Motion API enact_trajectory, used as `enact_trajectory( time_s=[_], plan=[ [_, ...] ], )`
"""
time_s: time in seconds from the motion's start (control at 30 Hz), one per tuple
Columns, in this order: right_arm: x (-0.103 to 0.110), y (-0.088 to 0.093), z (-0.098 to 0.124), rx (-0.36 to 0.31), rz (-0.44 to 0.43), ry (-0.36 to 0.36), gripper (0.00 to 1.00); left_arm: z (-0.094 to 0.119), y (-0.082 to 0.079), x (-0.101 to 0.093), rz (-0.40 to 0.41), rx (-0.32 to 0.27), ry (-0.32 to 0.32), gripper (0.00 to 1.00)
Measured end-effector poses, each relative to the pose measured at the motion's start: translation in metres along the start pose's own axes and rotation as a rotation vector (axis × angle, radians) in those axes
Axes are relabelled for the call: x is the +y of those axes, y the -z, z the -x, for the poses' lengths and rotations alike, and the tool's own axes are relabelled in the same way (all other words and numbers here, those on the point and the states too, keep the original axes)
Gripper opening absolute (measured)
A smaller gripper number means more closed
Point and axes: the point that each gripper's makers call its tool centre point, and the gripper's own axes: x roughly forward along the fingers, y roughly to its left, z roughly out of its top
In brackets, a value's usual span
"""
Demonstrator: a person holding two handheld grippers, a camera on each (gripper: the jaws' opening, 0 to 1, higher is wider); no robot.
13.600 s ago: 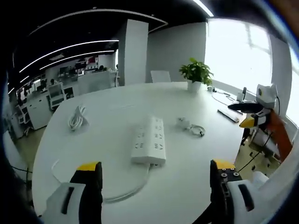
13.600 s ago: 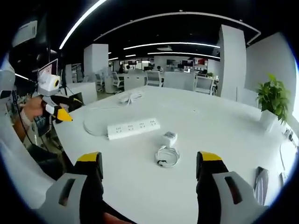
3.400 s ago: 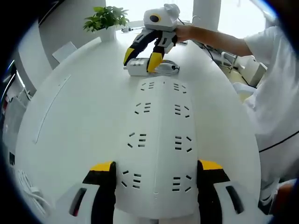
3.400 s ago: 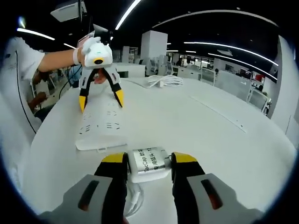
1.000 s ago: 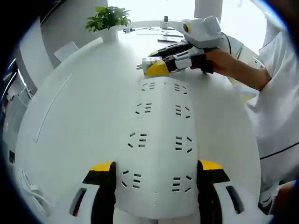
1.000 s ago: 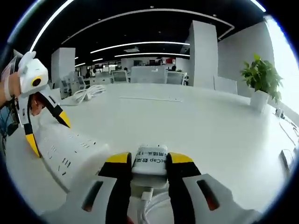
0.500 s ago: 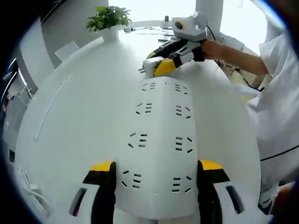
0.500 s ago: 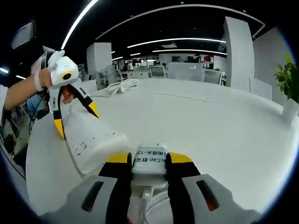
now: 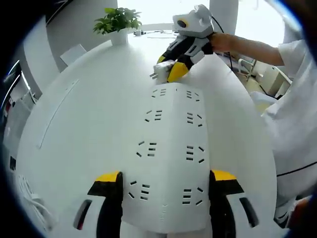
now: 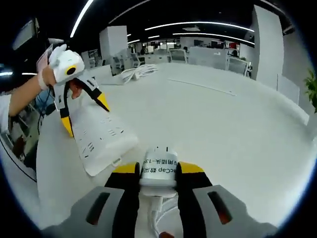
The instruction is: Straighten the power strip on the desk, plug the charger into it
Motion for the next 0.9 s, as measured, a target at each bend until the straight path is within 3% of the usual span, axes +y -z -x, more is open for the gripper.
enact_trajectory(
  time_s=[0.07,0.23,0.33,0.43,0.53,0.67,0.9],
  plan=[
    [-0.002,0.004,0.004,0.054,0.001,0.018,0.28,0.0,0.0,-0.002,0.001,-0.002,-0.001,0.71],
    [0.009,-0.008,0.021,0.08,-0.043,-0.016,0.28,0.002,0.0,-0.009,0.003,-0.017,-0.004,0.71],
    [0.025,-0.019,0.034,0.095,-0.079,-0.054,0.28,0.001,-0.001,-0.01,0.005,-0.021,-0.006,0.71],
    [0.049,-0.025,0.046,0.168,-0.129,-0.111,0.28,0.001,-0.002,-0.01,0.005,-0.022,-0.006,0.71],
    [0.069,-0.032,0.054,0.222,-0.125,-0.145,0.28,0.001,-0.002,-0.008,0.004,-0.023,-0.005,0.71],
    [0.086,-0.041,0.05,0.264,-0.122,-0.167,0.28,0.0,-0.002,-0.008,0.006,-0.024,-0.007,0.71],
    [0.11,-0.027,0.035,0.404,-0.217,-0.202,0.28,0.0,-0.001,-0.004,0.011,-0.034,-0.013,0.71]
  ],
)
